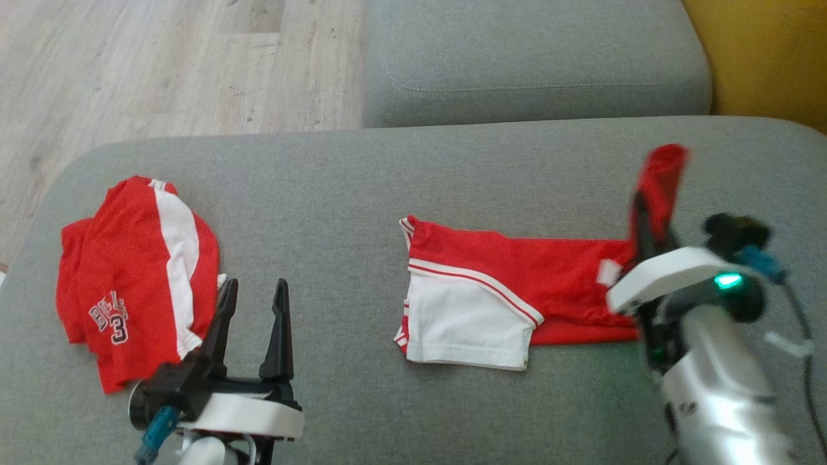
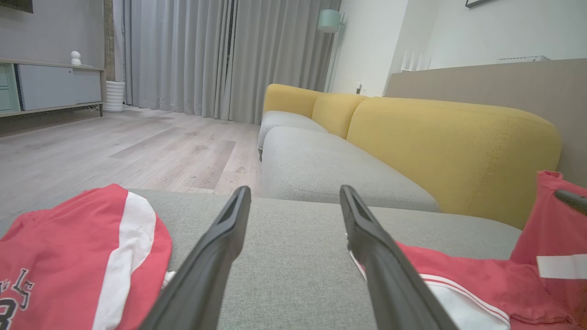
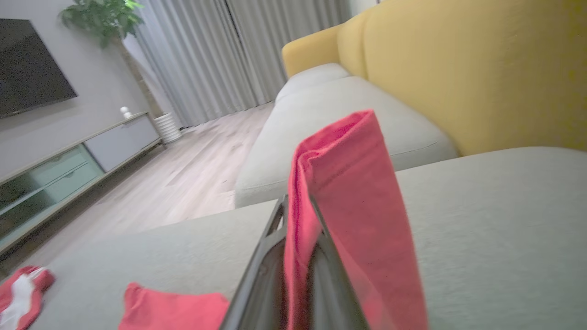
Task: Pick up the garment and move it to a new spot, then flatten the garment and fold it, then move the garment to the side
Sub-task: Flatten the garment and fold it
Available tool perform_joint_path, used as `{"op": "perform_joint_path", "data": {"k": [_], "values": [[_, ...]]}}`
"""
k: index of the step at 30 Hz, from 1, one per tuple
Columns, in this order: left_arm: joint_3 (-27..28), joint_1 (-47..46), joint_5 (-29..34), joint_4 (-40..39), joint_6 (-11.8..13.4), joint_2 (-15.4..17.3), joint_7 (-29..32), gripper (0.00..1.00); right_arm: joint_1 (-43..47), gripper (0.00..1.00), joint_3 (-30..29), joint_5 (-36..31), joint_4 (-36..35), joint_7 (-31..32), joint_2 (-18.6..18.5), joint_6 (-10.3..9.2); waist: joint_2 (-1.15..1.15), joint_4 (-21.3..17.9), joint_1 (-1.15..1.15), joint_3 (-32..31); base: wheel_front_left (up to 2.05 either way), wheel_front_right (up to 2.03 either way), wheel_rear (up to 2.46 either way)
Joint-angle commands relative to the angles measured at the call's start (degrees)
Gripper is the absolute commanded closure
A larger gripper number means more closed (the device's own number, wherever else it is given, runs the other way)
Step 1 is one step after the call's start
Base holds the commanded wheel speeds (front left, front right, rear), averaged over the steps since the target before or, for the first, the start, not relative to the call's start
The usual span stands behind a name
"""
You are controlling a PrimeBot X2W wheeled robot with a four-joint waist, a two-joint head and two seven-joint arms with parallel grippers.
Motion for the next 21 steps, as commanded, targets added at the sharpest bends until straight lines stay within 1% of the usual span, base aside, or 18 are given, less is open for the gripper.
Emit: {"op": "perform_joint_path", "data": {"k": [1, 5, 9, 12, 15, 18, 21], "values": [[1.5, -1.8, 0.2, -2.1, 0.4, 0.0, -0.5, 0.0, -0.6, 1.0, 4.0, 2.1, -2.2, -0.2, 0.3, 0.39, 0.0, 0.2, 0.01, 0.0, 0.0, 0.0, 0.0], [0.9, -2.1, 0.3, -2.0, 0.3, 0.0, -0.5, 0.0, 0.9, 1.0, 15.8, 9.1, -4.5, -0.1, 0.3, 0.39, 0.0, 1.1, 0.01, 0.5, 0.0, 0.0, 0.0], [0.2, -3.0, 0.2, -1.7, 0.2, -0.1, -0.5, 0.0, 1.3, 1.0, 23.9, 14.1, -5.8, -0.4, 0.3, 0.39, 0.0, 2.6, 0.01, 1.4, 0.0, 0.0, 0.0], [-0.3, -3.9, 0.2, -1.5, 0.1, -0.1, -0.5, 0.0, 1.0, 1.0, 28.1, 17.5, -5.4, -0.6, 0.3, 0.39, 0.0, 3.9, 0.01, 2.5, 0.0, 0.0, 0.0], [-0.6, -4.8, 0.2, -1.2, -0.1, -0.1, -0.5, 0.0, 0.1, 1.0, 31.8, 19.2, -3.8, -1.2, 0.3, 0.39, 0.0, 5.0, 0.01, 3.6, 0.0, 0.0, 0.0], [-0.8, -5.4, 0.2, -0.8, -0.2, -0.1, -0.5, 0.0, -1.0, 1.0, 34.0, 20.4, -2.0, -2.0, 0.3, 0.39, 0.0, 6.1, 0.01, 4.4, 0.0, 0.0, 0.0], [-1.3, -5.7, 0.1, -0.1, -0.3, -0.1, -0.5, 0.0, -1.5, 1.0, 35.8, 23.6, -0.3, -2.6, 0.3, 0.39, 0.0, 7.0, 0.01, 4.6, 0.0, 0.0, 0.0]]}}
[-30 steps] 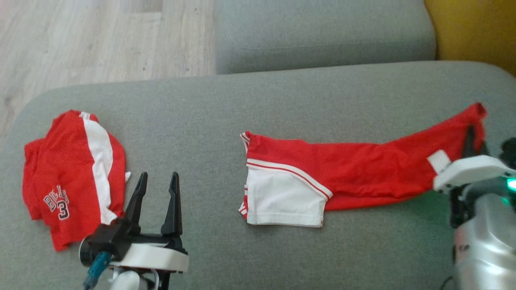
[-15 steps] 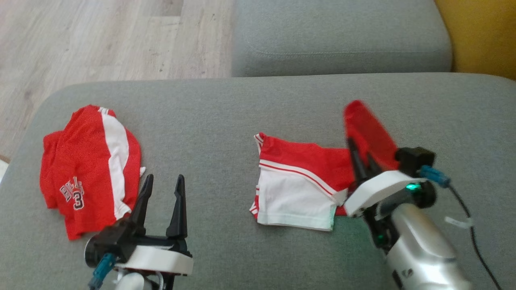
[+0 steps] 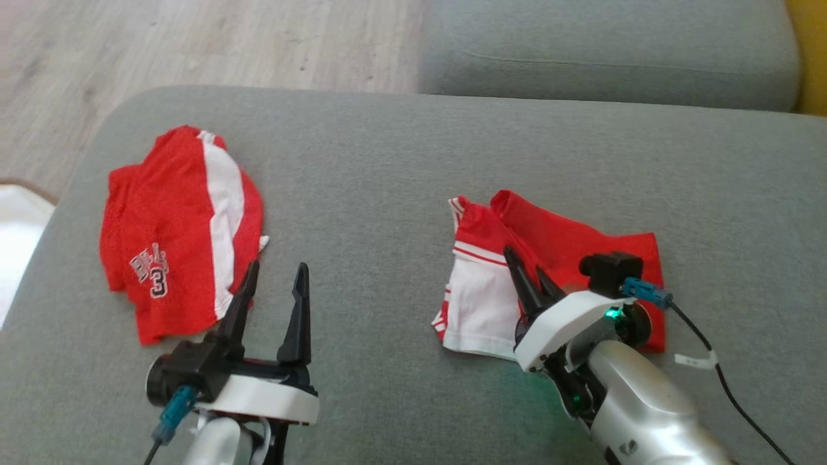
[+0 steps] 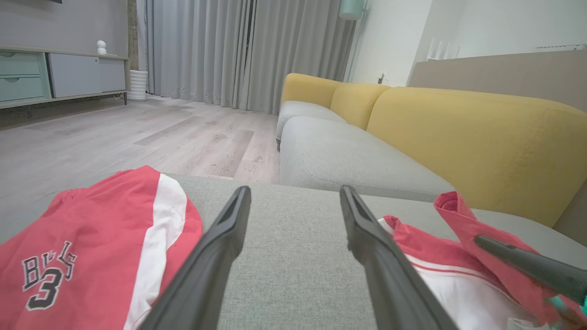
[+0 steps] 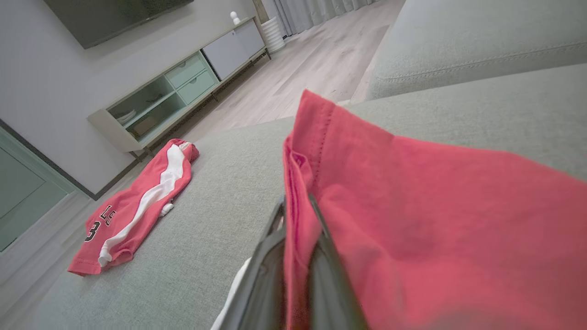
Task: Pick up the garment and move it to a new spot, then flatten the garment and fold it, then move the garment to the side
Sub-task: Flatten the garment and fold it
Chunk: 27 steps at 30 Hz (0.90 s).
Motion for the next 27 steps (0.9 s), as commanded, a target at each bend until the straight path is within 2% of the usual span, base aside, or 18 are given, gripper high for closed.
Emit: {"op": "perform_joint_path", "data": {"k": [1, 3, 5, 9, 13, 17, 18, 23, 27], "values": [[1.5, -2.5, 0.1, -1.4, -0.3, 0.0, -0.5, 0.0, -2.5, 1.0, 1.6, 0.9, -1.1, -1.1, 0.4, 0.39, 0.0, 0.5, -0.01, 0.6, 0.0, 0.0, 0.0], [1.3, -2.8, 0.1, -1.3, -0.3, 0.0, -0.5, 0.0, -3.1, 1.0, 3.4, 2.9, -0.6, -1.5, 0.4, 0.39, 0.0, 0.8, -0.01, 0.9, 0.0, 0.0, 0.0], [1.3, -3.1, 0.1, -1.2, -0.4, 0.0, -0.5, 0.0, -3.1, 0.0, 6.0, 6.5, -1.1, -1.6, 0.4, 0.39, 0.0, 0.9, -0.01, 1.4, 0.0, 0.0, 0.0], [1.8, -3.6, 0.0, -0.9, -0.4, 0.1, -0.5, 0.0, -4.2, 0.0, 11.2, 13.4, -2.5, -1.9, 0.4, 0.39, 0.0, 0.3, -0.01, 1.7, 0.0, 0.0, 0.0], [2.9, -3.9, 0.0, -1.7, -0.2, 0.2, -0.5, 0.0, -7.6, 0.0, 11.2, 15.7, -1.0, -2.2, 0.4, 0.39, 0.0, -1.3, -0.01, 1.2, 0.0, 0.0, 0.0], [4.2, -3.3, -0.1, -3.0, 0.1, 0.1, -0.5, 0.0, -10.0, 0.0, 2.9, 6.3, 0.1, -2.2, 0.4, 0.39, 0.0, -3.5, -0.01, 0.5, 0.0, 0.0, 0.0], [4.2, -3.3, -0.1, -3.0, 0.1, 0.1, -0.5, 0.0, -10.0, 0.0, 2.9, 6.3, 0.1, -2.2, 0.4, 0.39, 0.0, -3.5, -0.01, 0.5, 0.0, 0.0, 0.0], [5.6, -2.1, 0.1, -4.8, 0.5, 0.1, -0.5, 0.0, -7.3, 0.0, -13.7, -10.8, -2.0, -2.2, 0.4, 0.39, 0.0, -6.1, -0.01, -0.2, 0.0, 0.0, 0.0], [6.3, -1.0, 0.5, -5.8, 0.6, 0.0, -0.5, 0.0, -2.6, 0.0, -24.8, -23.9, -9.0, -2.2, 0.4, 0.39, 0.0, -7.5, -0.01, -0.6, 0.0, 0.0, 0.0]]}}
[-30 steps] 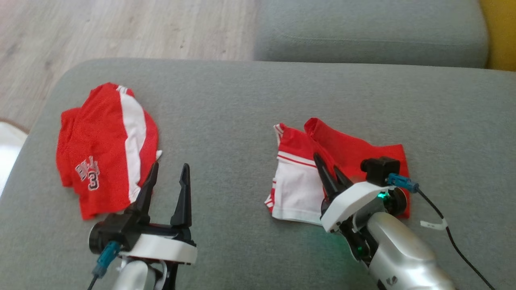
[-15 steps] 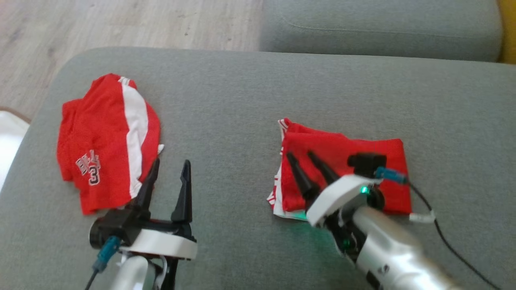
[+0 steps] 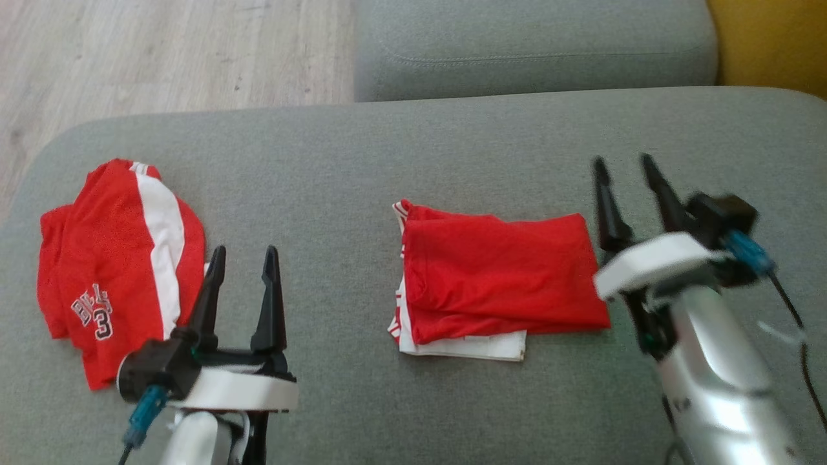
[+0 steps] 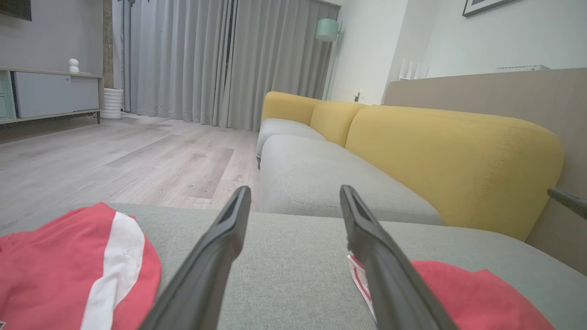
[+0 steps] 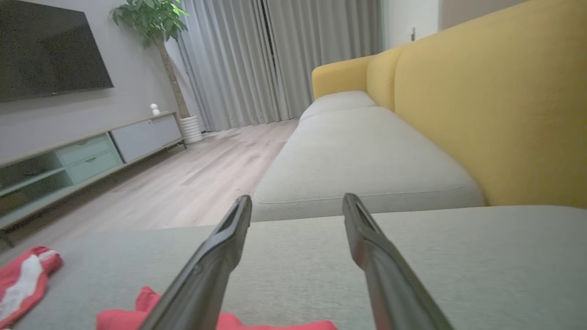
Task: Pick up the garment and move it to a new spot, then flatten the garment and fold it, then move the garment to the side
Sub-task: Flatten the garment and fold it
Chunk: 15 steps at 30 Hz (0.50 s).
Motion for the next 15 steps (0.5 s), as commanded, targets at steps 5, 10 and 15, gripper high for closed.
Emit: {"op": "perform_joint_path", "data": {"k": [5, 10, 15], "values": [[2.6, -0.1, 1.0, -2.7, 0.0, 0.0, -0.5, 0.0, 6.6, 0.0, -6.4, -9.7, -11.0, -0.6, 0.8, 0.39, 0.0, -1.0, 0.0, -0.8, 0.0, 0.0, 0.0], [3.4, 1.6, 2.4, -3.7, -0.1, 0.0, -0.5, 0.0, 14.2, 0.0, -9.5, -11.7, -17.5, -0.6, 0.8, 0.39, 0.0, -1.5, 0.0, -1.5, 0.0, 0.0, 0.0], [3.3, 3.3, 3.0, -4.4, -0.1, 0.0, -0.5, 0.0, 20.1, 0.0, -10.1, -11.1, -21.7, -0.6, 0.8, 0.39, 0.0, -1.8, 0.0, -1.6, 0.0, 0.0, 0.0]]}}
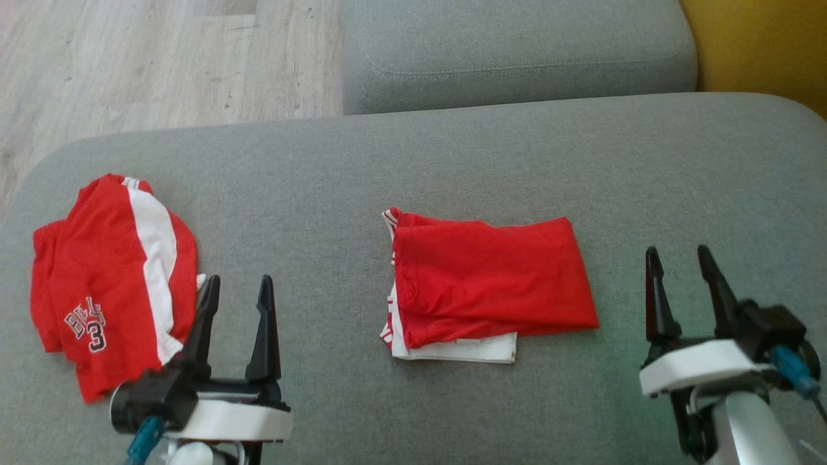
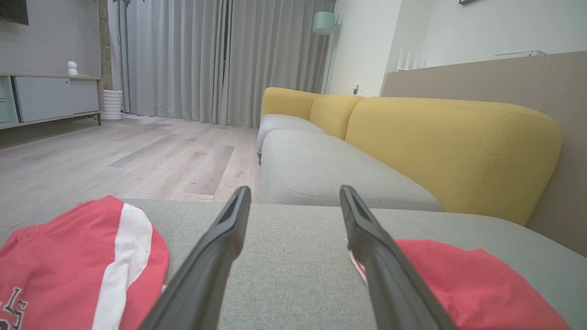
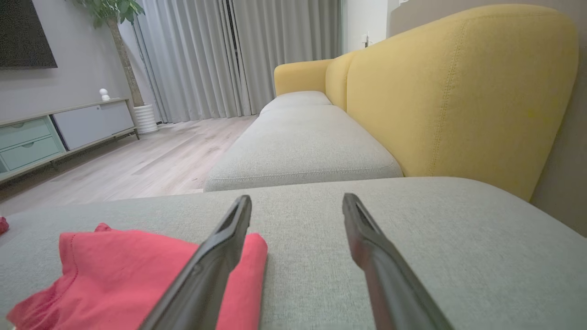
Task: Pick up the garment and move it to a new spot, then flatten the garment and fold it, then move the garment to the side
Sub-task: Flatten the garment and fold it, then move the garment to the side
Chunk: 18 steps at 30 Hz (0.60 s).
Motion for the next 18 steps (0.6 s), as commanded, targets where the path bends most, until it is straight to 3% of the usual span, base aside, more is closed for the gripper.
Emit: {"op": "perform_joint_path", "data": {"k": [1, 12, 18], "values": [[1.8, -1.5, 0.5, -2.4, 0.0, 0.0, -0.5, 0.0, -1.0, 0.0, 1.5, 0.5, -2.8, -0.6, 0.2, 0.39, 0.0, -0.1, 0.01, 0.0, 0.0, 0.0, 0.0], [1.1, -0.5, 0.4, -3.9, 0.8, 0.0, -0.5, 0.0, 0.8, 0.0, 1.6, 1.7, -4.7, -0.6, 0.2, 0.39, 0.0, -0.6, 0.01, 0.8, 0.0, 0.0, 0.0], [-0.4, -2.0, 1.0, -3.5, 0.1, 0.0, -0.5, 0.0, -2.3, 0.0, 1.4, 2.0, -1.3, 0.0, 0.2, 0.39, 0.0, 1.4, 0.01, 3.4, 0.0, 0.0, 0.0]]}}
